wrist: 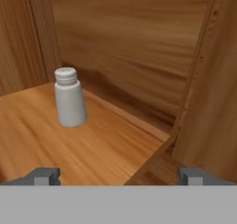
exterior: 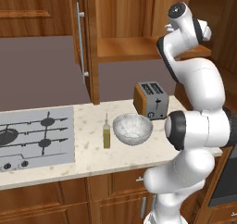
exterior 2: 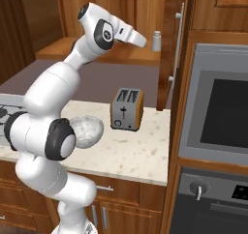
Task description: Retrieve the bottle and the shaker from the cabinet and place them next to the mixing bowl on the counter. Then add garlic from the fridge to the mixing bowl.
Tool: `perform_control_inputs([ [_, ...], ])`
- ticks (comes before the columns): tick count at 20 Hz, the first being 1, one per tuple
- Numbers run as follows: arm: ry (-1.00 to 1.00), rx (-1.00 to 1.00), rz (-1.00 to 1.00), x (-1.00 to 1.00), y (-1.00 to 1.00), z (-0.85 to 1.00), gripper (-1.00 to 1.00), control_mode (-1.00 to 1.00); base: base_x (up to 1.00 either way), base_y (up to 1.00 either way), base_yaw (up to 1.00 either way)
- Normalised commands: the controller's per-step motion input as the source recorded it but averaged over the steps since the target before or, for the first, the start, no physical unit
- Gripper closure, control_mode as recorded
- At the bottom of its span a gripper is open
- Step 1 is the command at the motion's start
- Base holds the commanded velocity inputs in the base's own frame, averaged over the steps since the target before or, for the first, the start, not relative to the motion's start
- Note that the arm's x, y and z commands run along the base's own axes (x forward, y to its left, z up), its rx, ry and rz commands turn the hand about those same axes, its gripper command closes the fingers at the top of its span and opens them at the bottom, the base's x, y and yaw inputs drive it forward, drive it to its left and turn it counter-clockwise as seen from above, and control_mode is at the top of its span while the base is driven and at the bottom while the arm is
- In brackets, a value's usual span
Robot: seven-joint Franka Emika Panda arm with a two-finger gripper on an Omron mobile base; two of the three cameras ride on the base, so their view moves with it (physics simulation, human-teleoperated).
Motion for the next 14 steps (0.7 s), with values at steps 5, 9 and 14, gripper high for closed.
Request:
perform_control_inputs([
  [5,0.0,0.0,0.0,0.35,-0.14,-0.12,-1.0,-1.0,0.0,0.0,0.0],
  [9,0.0,0.0,0.0,0.4,-0.09,-0.02,-1.0,-1.0,0.0,0.0,0.0],
  [14,0.0,0.0,-0.01,0.47,-0.01,0.0,-1.0,-1.0,0.0,0.0,0.0],
])
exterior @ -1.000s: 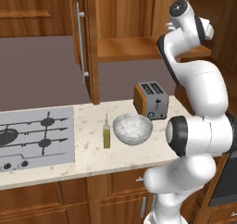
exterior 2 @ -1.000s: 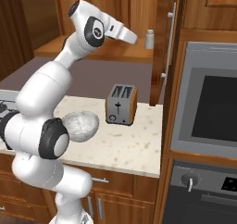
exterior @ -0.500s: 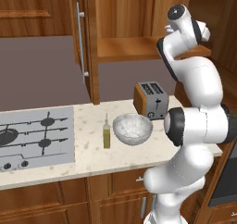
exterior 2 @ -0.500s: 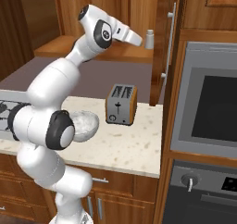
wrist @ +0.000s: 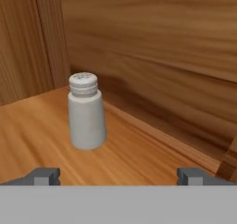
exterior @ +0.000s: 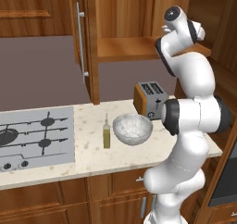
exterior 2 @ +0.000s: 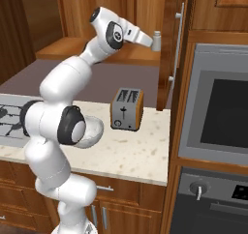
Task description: Retrieve the bottle and the shaker from the cabinet and place them next to the mixing bowl on the counter. Then add garlic from the fridge to the mixing bowl.
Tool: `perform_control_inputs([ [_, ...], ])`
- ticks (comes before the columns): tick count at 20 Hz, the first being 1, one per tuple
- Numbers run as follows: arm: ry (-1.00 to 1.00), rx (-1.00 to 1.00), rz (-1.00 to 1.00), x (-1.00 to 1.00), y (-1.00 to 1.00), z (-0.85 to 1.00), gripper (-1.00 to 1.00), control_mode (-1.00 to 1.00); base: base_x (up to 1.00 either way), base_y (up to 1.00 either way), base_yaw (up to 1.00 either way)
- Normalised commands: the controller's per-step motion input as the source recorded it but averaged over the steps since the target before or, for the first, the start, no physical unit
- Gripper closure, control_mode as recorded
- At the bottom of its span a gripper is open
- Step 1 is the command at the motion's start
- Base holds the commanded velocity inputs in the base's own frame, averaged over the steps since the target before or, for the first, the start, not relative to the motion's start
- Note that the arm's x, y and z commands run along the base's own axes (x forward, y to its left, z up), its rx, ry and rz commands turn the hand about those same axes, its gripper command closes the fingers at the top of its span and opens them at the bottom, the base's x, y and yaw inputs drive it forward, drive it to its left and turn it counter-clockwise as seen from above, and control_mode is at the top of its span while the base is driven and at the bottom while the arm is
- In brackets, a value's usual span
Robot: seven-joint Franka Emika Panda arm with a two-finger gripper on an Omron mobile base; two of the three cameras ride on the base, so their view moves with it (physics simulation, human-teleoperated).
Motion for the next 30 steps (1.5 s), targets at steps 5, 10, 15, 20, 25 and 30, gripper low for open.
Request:
perform_control_inputs([
  [5,0.0,0.0,0.0,0.38,-0.16,0.0,-1.0,-1.0,0.0,0.0,0.0],
  [10,0.0,0.0,0.0,0.26,-0.31,0.0,-1.0,-1.0,0.0,0.0,0.0],
  [15,0.0,0.0,-0.01,0.27,-0.12,0.0,-1.0,-1.0,0.0,0.0,0.0],
  [20,0.0,0.0,0.0,0.36,0.0,-0.01,-1.0,-1.0,0.0,0.0,0.0],
  [25,0.0,0.0,0.0,0.27,-0.11,-0.01,-1.0,-1.0,0.0,0.0,0.0],
  [30,0.0,0.0,0.0,0.07,-0.25,0.0,-1.0,-1.0,0.0,0.0,0.0],
])
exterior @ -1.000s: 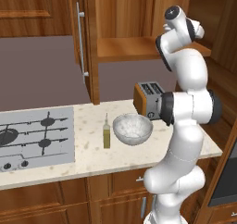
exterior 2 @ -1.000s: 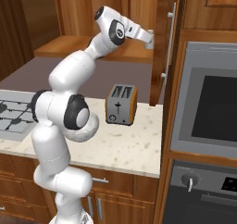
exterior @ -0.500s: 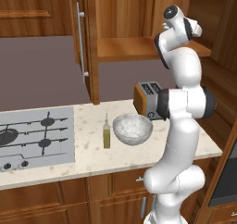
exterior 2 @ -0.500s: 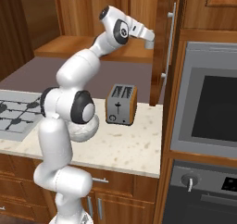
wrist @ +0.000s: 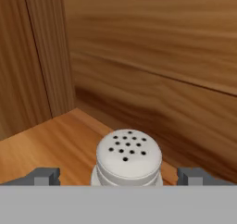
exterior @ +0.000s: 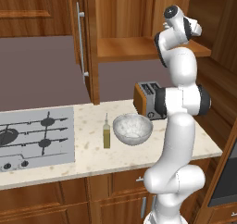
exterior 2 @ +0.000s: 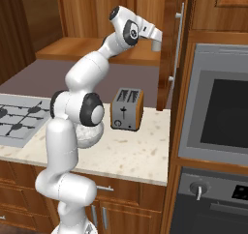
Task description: Retrieve the bottle and the shaker from the cabinet and place them next to the mixing bowl on the counter. Then add garlic from the fridge to the mixing bowl.
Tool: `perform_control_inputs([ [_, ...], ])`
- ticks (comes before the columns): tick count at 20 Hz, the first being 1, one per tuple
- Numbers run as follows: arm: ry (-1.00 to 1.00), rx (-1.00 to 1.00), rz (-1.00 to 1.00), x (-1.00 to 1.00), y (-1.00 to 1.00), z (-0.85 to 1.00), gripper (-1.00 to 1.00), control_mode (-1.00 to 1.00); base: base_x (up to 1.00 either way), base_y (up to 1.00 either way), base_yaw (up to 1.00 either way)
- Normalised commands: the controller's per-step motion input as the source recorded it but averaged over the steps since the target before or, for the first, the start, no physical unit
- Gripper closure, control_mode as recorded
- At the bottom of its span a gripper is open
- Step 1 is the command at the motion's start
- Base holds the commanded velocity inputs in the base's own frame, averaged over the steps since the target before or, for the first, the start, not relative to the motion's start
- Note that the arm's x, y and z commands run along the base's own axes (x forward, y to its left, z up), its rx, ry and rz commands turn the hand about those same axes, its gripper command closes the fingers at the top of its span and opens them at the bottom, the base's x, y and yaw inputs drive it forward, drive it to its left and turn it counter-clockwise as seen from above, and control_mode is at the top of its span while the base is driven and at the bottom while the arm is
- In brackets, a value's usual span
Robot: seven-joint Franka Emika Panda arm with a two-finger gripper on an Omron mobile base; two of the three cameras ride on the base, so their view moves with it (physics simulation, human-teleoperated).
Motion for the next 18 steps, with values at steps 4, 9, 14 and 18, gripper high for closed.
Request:
perform_control_inputs([
  [4,0.0,0.0,0.0,0.0,-0.24,0.0,1.0,-1.0,0.0,0.0,0.0],
  [9,0.0,0.0,0.0,0.0,-0.17,-0.04,1.0,-1.0,0.0,0.0,0.0],
  [14,0.0,0.0,0.0,0.0,-0.08,-0.09,1.0,-1.0,0.0,0.0,0.0],
  [18,0.0,0.11,0.0,0.0,0.0,-0.27,1.0,-1.0,0.0,0.0,0.0],
])
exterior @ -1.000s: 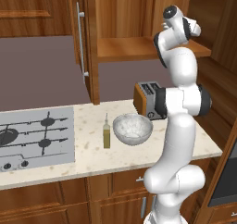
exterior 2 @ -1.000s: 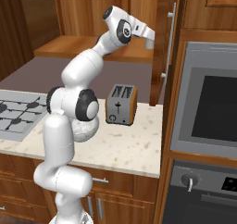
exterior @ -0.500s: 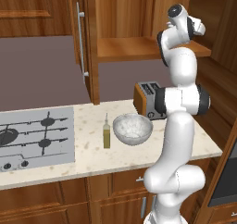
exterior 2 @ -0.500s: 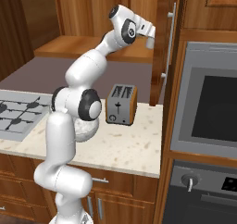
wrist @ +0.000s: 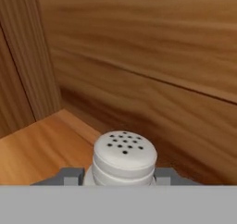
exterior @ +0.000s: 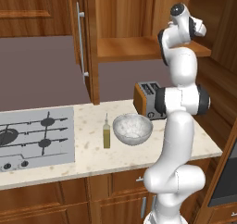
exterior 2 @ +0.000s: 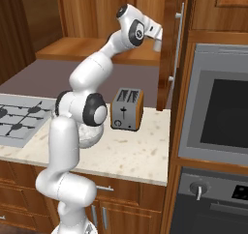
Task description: Retrieve the bottle and the shaker from the cabinet and place them next to the mixing bowl on the counter. Then add garlic from the fridge to the mixing bowl.
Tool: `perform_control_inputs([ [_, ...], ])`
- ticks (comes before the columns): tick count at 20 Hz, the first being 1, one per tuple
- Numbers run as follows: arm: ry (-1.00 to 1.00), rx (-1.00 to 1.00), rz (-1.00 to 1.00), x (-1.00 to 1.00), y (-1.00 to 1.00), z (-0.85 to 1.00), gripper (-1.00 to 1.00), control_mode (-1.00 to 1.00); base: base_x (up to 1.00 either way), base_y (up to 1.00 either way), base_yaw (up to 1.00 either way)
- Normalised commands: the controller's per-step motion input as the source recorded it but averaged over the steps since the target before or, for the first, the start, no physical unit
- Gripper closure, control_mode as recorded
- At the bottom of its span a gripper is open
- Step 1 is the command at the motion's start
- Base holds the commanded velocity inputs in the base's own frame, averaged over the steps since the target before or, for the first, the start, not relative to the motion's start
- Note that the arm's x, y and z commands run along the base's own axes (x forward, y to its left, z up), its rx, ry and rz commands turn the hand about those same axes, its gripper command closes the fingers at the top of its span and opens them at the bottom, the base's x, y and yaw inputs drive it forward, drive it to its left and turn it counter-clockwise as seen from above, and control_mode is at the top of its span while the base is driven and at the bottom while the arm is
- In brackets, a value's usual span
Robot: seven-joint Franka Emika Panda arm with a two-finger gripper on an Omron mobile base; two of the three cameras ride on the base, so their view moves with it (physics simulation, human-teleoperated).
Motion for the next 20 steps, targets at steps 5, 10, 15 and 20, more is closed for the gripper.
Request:
perform_control_inputs([
  [5,-0.01,0.2,0.0,0.0,0.04,-0.41,1.0,-1.0,0.0,0.0,0.0],
  [10,-0.07,0.17,0.03,0.0,0.29,-0.19,1.0,-1.0,0.0,0.0,0.0],
  [15,-0.08,0.11,0.1,-0.06,0.66,-0.01,1.0,-1.0,0.0,0.0,0.0],
  [20,-0.24,0.0,0.11,-0.74,0.75,-0.01,1.0,-1.0,0.0,0.0,0.0],
])
